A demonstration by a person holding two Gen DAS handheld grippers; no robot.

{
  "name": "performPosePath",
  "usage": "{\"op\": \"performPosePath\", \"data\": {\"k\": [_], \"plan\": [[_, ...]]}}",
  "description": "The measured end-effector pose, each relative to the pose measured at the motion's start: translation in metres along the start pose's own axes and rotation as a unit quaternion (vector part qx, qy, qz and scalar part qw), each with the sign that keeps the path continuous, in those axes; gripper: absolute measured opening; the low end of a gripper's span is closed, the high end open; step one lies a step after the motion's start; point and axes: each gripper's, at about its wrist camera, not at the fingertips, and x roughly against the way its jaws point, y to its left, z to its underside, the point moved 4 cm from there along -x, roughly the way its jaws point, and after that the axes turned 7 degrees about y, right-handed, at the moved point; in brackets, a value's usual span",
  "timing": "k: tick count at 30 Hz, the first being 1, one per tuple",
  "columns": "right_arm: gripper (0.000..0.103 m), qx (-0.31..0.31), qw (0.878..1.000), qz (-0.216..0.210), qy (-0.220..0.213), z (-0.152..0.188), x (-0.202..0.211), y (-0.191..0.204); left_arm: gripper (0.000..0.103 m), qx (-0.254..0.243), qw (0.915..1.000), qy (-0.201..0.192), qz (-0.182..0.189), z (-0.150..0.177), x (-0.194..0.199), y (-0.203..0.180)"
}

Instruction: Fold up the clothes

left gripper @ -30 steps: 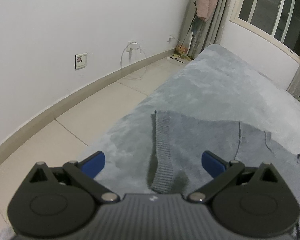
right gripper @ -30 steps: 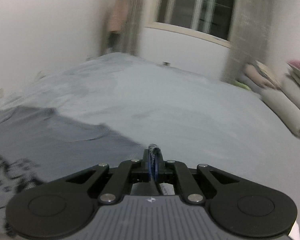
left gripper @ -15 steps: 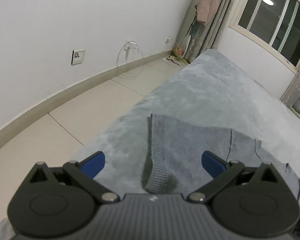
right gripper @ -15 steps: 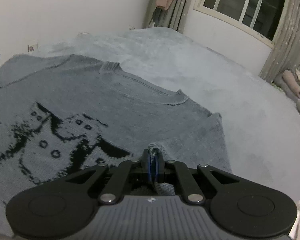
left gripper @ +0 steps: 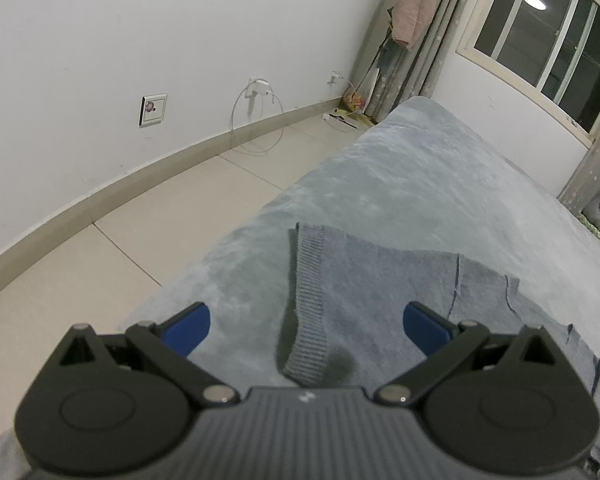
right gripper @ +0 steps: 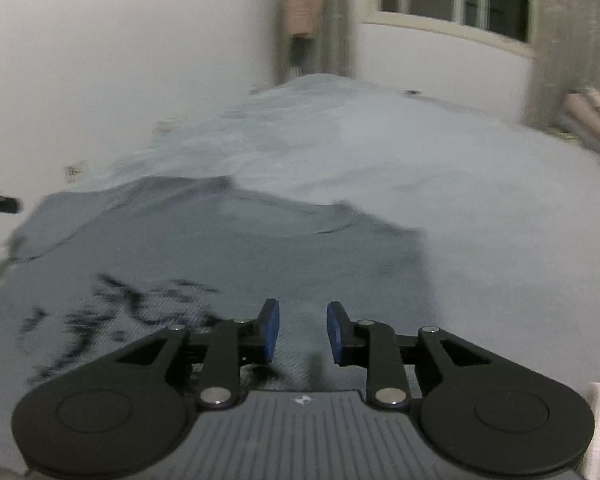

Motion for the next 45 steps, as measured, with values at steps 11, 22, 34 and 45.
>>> {"op": "performPosePath", "data": {"k": [11, 22, 34, 45], "plan": [[0.025, 0.000, 0.997, -0.017, 0.074, 0.032, -0.004, -0.026, 0.103, -0.021, 0.9998, 0.002, -0.004, 0.007, -0.003, -0.010], [0.031, -0.007, 0.998, -0.010, 0.056, 0.031, -0.006, -0.027, 0.103, -0.033, 0.9994, 0.005, -0.008, 0.009, -0.005, -0.012], [0.036, -0.055, 0.997, 0.000, 0.051, 0.033, -0.026, -0.046, 0.103, -0.038, 0.9993, 0.006, -0.005, 0.010, -0.003, -0.014], [0.036, -0.056, 0.997, -0.002, 0.057, 0.039, -0.012, -0.047, 0.103, -0.036, 0.9993, 0.008, -0.006, 0.008, -0.002, -0.011]]}}
